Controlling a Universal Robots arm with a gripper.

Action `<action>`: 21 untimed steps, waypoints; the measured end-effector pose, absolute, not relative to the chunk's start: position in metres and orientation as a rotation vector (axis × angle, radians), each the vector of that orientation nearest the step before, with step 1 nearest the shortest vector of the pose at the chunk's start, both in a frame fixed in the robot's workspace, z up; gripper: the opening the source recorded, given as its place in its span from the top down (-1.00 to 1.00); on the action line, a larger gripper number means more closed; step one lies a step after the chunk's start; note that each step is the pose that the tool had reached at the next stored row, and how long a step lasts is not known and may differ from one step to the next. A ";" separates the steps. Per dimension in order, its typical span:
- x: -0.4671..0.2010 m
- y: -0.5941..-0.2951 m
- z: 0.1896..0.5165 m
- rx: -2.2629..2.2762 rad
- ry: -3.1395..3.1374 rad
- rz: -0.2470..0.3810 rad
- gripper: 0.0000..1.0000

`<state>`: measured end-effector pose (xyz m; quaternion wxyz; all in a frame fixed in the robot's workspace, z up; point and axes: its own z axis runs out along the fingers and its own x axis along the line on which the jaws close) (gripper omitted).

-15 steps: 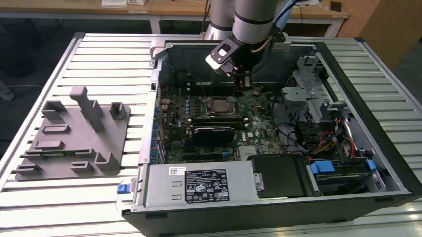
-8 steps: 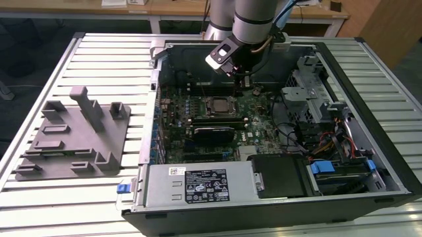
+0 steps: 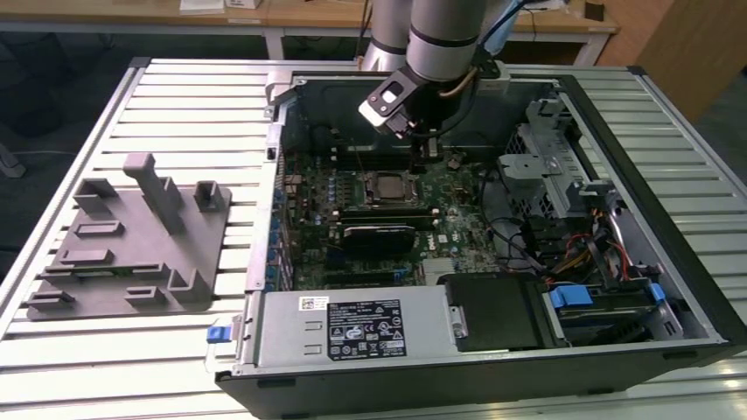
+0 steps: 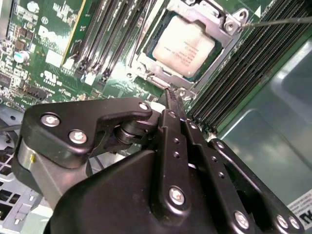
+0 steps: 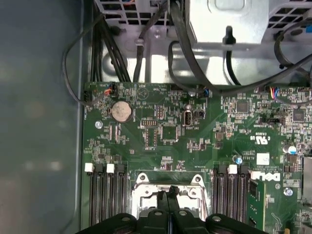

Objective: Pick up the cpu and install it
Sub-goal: 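Close the cpu cover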

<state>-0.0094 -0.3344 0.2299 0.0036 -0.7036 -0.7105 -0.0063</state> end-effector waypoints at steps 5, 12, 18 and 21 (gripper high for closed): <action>-0.016 -0.335 0.227 -2.206 -2.227 -0.019 0.79; -0.022 -0.336 0.224 -2.205 -2.227 -0.019 0.79; -0.029 -0.336 0.220 -2.206 -2.227 -0.020 0.79; -0.033 -0.337 0.218 -2.206 -2.227 -0.019 0.79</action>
